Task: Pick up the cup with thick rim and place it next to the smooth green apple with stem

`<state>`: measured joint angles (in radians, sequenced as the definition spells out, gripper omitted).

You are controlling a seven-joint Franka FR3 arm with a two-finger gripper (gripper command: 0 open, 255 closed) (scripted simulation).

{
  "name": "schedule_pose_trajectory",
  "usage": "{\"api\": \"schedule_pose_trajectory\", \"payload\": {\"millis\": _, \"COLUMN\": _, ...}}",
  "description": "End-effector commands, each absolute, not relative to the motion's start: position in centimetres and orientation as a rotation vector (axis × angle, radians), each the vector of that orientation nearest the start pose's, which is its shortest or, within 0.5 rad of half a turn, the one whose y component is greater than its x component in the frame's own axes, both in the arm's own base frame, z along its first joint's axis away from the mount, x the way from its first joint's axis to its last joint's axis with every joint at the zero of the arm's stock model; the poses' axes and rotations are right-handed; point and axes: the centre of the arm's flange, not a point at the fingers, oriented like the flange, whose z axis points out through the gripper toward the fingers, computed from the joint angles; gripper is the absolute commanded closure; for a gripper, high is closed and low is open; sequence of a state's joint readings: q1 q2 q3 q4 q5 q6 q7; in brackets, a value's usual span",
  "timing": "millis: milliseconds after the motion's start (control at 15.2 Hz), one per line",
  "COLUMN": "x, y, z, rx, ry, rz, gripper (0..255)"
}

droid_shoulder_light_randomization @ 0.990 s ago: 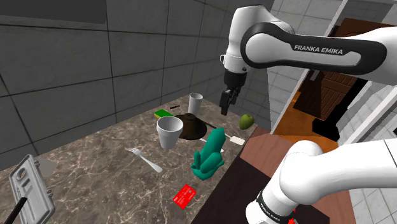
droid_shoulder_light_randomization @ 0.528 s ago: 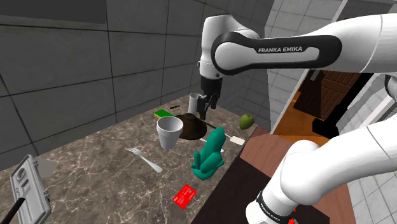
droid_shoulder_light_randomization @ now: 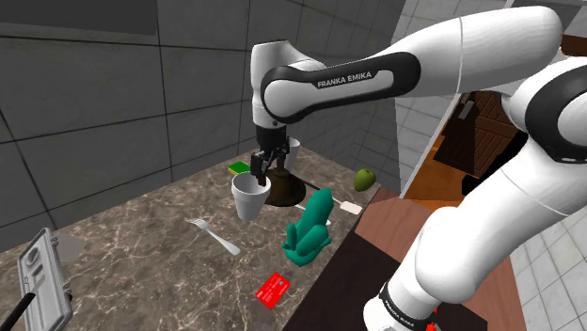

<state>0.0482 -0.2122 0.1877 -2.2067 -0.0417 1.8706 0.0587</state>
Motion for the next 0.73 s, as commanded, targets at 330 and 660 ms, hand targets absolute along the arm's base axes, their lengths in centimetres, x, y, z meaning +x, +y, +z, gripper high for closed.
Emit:
{"api": "schedule_pose_trajectory", "payload": {"millis": 330, "x": 52.6, "y": 16.2, "z": 41.2, "rx": -3.198, "ry": -0.316, "rz": 0.225, "gripper": 0}}
{"api": "schedule_pose_trajectory", "payload": {"millis": 660, "x": 53.2, "y": 16.6, "z": 38.5, "rx": -3.195, "ry": -0.318, "rz": 0.23, "gripper": 0}}
